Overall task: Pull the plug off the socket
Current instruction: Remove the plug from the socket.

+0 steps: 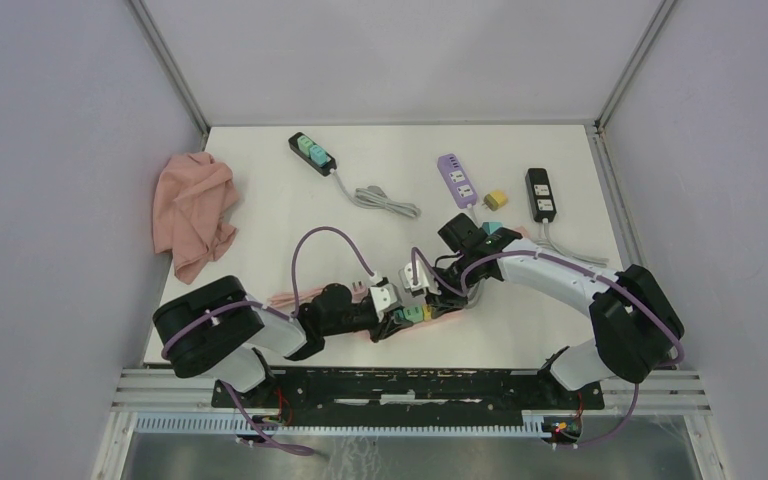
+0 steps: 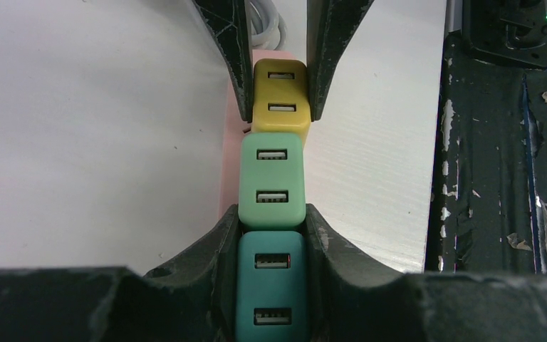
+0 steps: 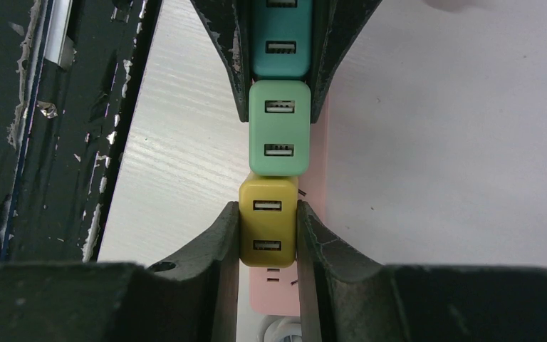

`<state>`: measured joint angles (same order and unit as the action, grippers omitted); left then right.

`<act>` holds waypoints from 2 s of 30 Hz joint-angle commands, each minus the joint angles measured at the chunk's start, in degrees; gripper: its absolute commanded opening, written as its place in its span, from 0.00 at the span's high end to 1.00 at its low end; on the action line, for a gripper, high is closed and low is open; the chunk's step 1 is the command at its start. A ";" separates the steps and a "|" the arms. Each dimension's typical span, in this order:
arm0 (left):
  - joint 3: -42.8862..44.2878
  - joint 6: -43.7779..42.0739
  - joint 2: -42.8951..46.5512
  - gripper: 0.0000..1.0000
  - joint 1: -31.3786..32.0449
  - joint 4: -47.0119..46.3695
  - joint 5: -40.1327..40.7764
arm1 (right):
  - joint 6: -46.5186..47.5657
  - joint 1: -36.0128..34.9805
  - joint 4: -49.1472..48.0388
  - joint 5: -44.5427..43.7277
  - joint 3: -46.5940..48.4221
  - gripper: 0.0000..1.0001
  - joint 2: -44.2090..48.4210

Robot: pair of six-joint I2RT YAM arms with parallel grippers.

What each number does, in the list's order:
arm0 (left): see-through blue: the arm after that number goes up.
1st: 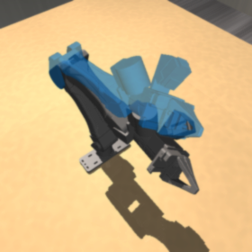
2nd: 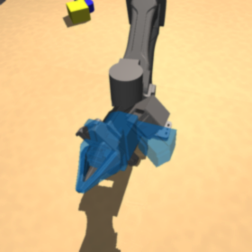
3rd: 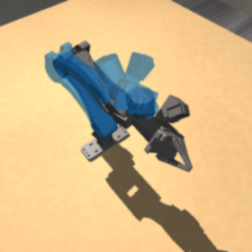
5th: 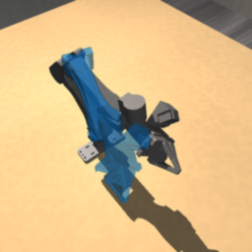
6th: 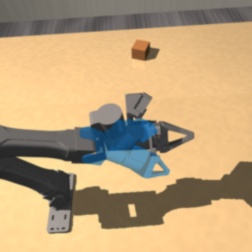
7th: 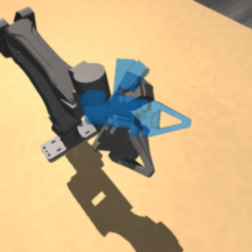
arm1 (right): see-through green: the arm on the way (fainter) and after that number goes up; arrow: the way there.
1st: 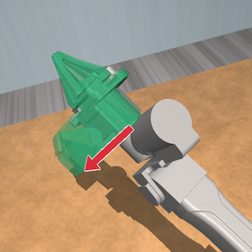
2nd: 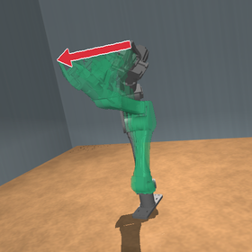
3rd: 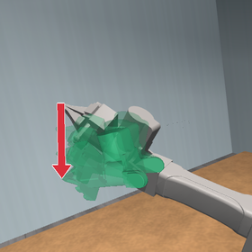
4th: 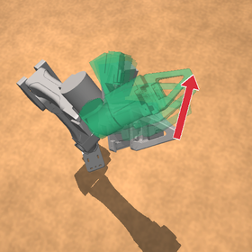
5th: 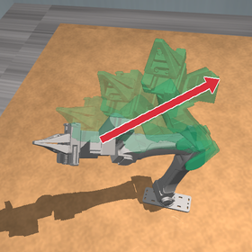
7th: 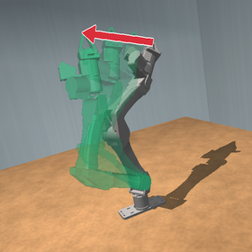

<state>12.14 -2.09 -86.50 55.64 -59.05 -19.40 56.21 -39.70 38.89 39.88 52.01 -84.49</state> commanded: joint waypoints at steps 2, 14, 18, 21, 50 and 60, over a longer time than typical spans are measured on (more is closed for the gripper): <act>-1.28 -0.08 1.14 0.97 0.16 -3.16 1.50 | 3.94 -0.79 4.98 6.40 -0.07 1.00 2.33; -1.79 -0.15 0.29 0.97 0.09 -4.40 1.00 | -9.84 1.61 -3.55 1.44 2.98 1.00 0.27; -2.21 -0.69 0.65 0.97 0.11 -4.33 1.29 | 0.71 4.78 3.26 2.54 1.82 1.00 2.05; -1.96 -0.94 0.55 0.97 0.16 -4.32 1.29 | 7.15 3.56 7.52 7.08 0.90 1.00 2.73; -1.14 -1.52 1.76 0.97 0.14 -1.29 1.20 | -2.57 -2.07 2.85 7.71 3.92 1.00 2.01; -0.91 -1.52 1.50 0.97 0.11 -0.91 0.78 | 2.77 5.60 5.67 2.74 2.21 1.00 5.21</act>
<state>11.60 -2.17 -85.56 56.05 -60.82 -19.35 53.84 -35.86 41.54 43.68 53.17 -83.35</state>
